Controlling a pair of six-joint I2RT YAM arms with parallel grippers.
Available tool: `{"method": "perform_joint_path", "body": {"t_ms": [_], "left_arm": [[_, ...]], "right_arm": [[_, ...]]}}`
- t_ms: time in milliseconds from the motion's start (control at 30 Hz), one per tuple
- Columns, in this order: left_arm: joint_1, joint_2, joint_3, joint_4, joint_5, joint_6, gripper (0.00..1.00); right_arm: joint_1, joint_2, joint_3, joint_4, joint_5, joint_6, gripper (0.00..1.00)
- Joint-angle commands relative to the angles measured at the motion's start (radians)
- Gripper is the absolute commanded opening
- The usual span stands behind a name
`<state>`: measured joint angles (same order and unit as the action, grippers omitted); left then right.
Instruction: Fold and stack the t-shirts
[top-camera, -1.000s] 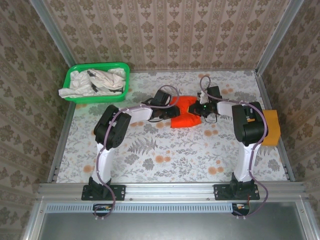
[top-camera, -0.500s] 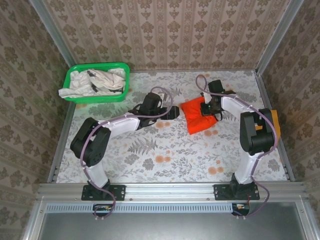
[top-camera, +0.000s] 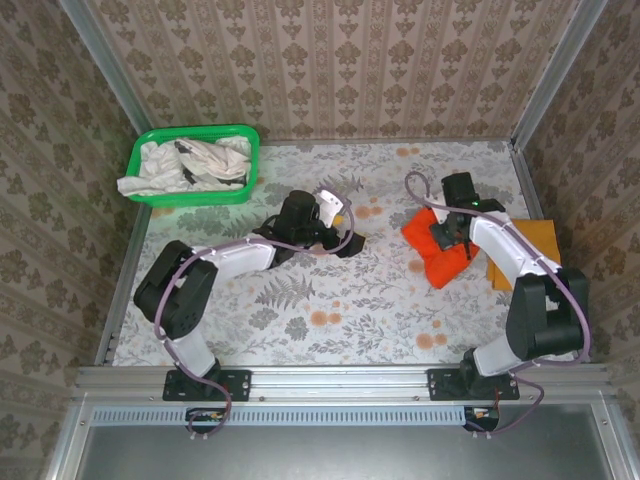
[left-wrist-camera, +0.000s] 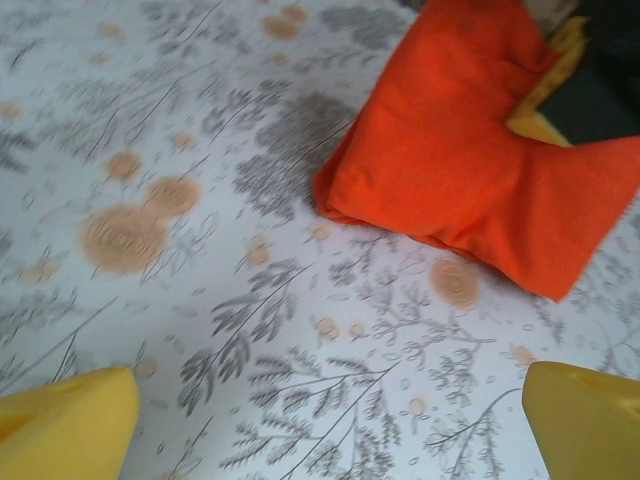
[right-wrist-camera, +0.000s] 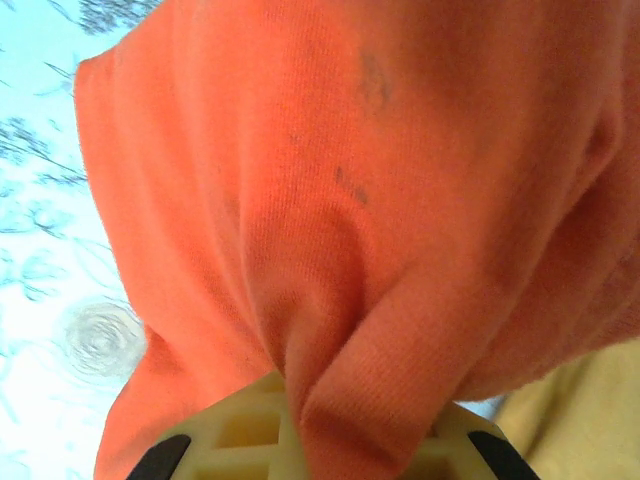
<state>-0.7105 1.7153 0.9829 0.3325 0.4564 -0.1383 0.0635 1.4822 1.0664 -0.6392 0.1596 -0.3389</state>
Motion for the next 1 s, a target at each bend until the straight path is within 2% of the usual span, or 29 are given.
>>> {"method": "perform_joint_path", "body": {"t_ms": [0,167,333,533,967], "left_arm": [[-0.013,-0.052,-0.02,0.075,0.081,0.089,1.0],[-0.012,-0.037,-0.035,0.118,0.074,0.072,1.0],[-0.01,-0.028,-0.038,0.137,0.099,0.071,1.0],[-0.007,-0.039,-0.05,0.146,0.125,0.08,1.0],[0.012,-0.047,-0.064,0.157,0.137,0.082,1.0]], "right_arm": [[-0.058,-0.083,0.03,-0.068,0.027,-0.043,0.0],[-0.131,-0.168,0.062,-0.1,-0.003,-0.058,0.0],[-0.247,-0.192,0.082,-0.1,-0.028,-0.066,0.0],[-0.359,-0.18,0.1,-0.094,-0.035,-0.069,0.0],[-0.483,-0.036,0.105,-0.029,-0.044,-0.042,0.0]]}}
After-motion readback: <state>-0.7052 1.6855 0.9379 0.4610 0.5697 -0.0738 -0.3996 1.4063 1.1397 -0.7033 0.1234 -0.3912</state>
